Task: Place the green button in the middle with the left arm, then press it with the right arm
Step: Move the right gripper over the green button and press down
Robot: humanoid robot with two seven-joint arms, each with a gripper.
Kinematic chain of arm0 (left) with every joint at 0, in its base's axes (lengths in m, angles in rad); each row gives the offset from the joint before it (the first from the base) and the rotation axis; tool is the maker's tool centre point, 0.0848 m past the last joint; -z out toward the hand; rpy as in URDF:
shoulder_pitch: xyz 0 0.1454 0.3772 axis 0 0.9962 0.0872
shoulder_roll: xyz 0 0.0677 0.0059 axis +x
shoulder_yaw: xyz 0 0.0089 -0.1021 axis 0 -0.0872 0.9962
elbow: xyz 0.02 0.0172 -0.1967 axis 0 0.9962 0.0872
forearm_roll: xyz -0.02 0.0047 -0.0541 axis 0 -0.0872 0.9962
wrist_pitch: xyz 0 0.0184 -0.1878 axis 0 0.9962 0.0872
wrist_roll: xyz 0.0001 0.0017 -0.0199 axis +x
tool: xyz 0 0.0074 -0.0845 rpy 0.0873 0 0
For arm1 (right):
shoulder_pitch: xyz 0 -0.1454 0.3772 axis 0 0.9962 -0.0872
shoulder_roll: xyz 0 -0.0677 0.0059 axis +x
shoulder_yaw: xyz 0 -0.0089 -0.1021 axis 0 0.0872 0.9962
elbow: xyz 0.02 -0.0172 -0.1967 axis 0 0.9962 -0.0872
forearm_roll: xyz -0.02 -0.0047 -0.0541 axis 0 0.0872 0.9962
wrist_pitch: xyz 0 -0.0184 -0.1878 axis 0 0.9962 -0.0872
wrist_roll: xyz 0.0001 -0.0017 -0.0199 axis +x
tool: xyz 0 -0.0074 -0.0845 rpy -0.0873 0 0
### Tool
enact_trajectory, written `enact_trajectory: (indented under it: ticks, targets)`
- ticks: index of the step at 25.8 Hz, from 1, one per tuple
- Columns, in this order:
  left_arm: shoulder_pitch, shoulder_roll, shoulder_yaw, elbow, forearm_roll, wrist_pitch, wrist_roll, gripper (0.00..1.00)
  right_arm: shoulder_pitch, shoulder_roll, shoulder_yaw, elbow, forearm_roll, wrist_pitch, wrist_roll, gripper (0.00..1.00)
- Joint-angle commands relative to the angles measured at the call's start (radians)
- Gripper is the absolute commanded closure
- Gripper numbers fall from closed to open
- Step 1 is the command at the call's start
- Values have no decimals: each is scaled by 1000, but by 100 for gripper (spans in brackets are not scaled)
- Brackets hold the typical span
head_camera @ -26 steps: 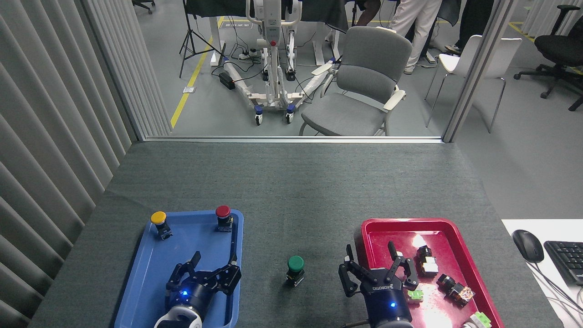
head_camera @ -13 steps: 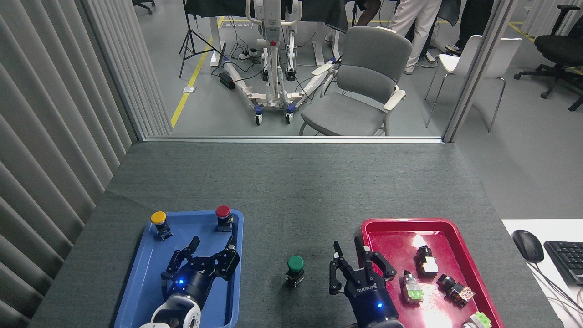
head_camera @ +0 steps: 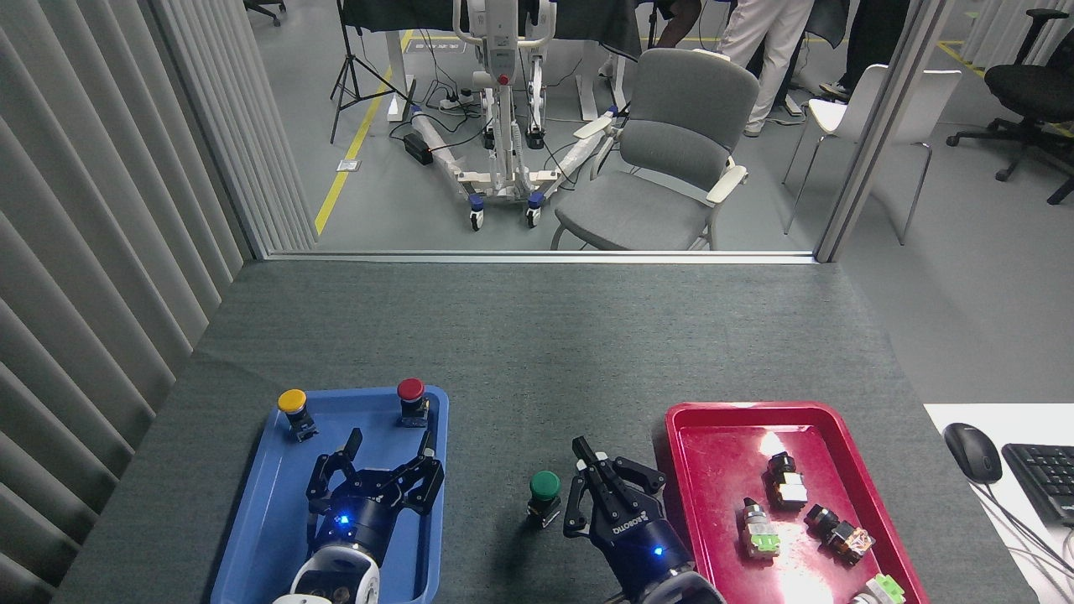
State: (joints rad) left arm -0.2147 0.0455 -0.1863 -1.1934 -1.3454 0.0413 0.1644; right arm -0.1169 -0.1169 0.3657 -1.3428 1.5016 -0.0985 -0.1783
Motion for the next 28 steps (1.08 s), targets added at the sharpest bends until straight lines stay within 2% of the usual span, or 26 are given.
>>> enact_trajectory:
  ticks: [1,4,8,11,20,28]
  targets:
    - [0,2,1,3,2,2,7,1,-18,2,35,27,0,-1,3,100]
    - [0,0,1,11,2,2,7,1,-49,2,64,54,-1,-1,14,100]
    - [0,-3,1,11,5,-1,7,1,-75,22,81,70,-1,2,105,100]
    - [0,-4,-1,9,6,-6,6,1,-95,25,85,96,-1,2,126,100]
    - [0,-4,-1,9,8,-8,6,0,-95,22,96,105,-1,2,188,100]
    - [0,-6,-4,9,9,-9,6,0,-93,23,96,106,-1,5,370,100]
